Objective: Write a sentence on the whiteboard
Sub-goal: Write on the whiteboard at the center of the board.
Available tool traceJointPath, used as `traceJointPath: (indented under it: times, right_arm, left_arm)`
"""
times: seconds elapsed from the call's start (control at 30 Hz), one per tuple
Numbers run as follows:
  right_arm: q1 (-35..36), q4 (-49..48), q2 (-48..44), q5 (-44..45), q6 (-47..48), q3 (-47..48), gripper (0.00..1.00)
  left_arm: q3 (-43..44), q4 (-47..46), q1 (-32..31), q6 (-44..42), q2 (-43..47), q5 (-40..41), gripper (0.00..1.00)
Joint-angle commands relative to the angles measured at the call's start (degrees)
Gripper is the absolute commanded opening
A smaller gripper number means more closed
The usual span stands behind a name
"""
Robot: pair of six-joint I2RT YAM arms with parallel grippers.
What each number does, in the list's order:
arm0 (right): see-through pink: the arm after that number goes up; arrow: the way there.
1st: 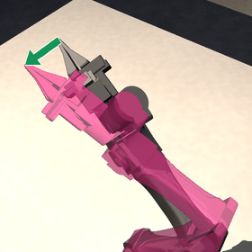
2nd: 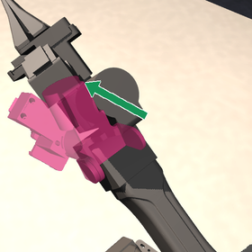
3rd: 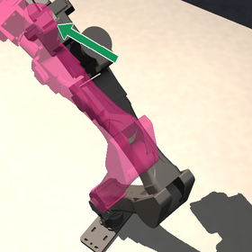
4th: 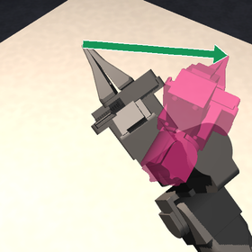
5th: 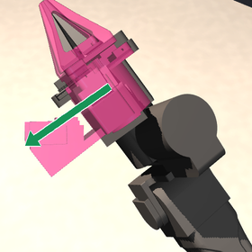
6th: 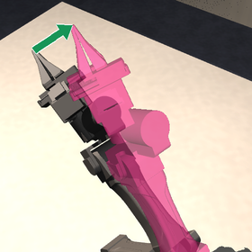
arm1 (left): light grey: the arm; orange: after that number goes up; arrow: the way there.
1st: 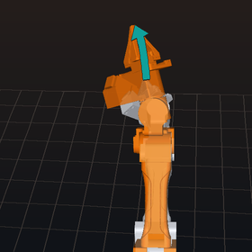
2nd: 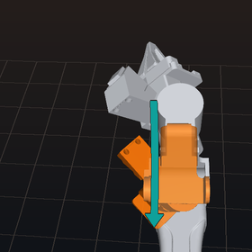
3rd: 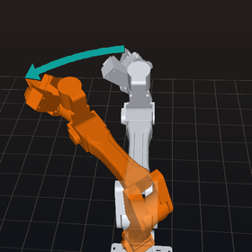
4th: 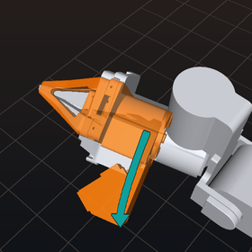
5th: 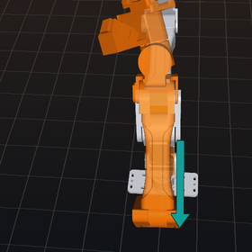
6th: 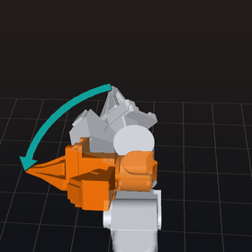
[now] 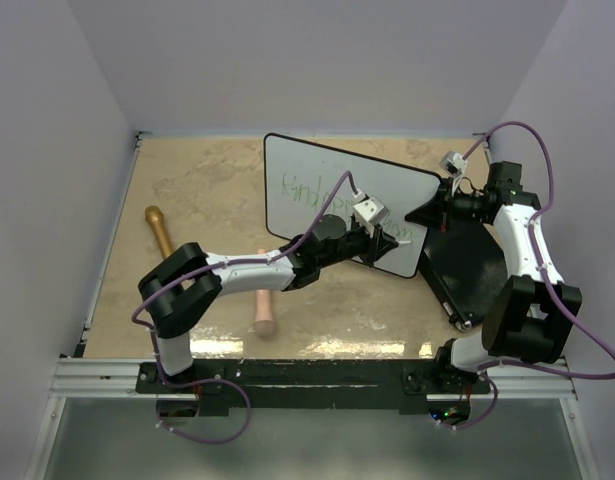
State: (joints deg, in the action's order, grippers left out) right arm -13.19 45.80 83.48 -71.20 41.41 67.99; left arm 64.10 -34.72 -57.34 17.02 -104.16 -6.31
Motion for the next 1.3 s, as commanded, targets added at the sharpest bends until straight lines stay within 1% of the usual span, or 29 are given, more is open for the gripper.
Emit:
traceJointPath:
  times: [0.0,0.77,1.07,1.27]
  right_arm:
    - [0.36,0.52,-1.74,2.38,1.31,0.66,0.00]
    - [0.27,0.43,-1.57,2.47,1.31,0.57,0.00]
    - [0.36,0.34,-1.66,2.47,1.22,0.57,0.00]
    - [0.36,0.34,-1.66,2.47,1.31,0.57,0.00]
  left_arm:
    - [2.70,-0.96,0.65,0.56,-1.22,-0.55,0.00]
    - [7.36,0.18,0.57,-0.40,-2.28,-1.08,0.00]
    - [6.83,2.20,0.74,-0.93,-2.89,-0.55,0.00]
    - [4.55,2.82,0.65,-0.67,-2.80,-0.02,0.00]
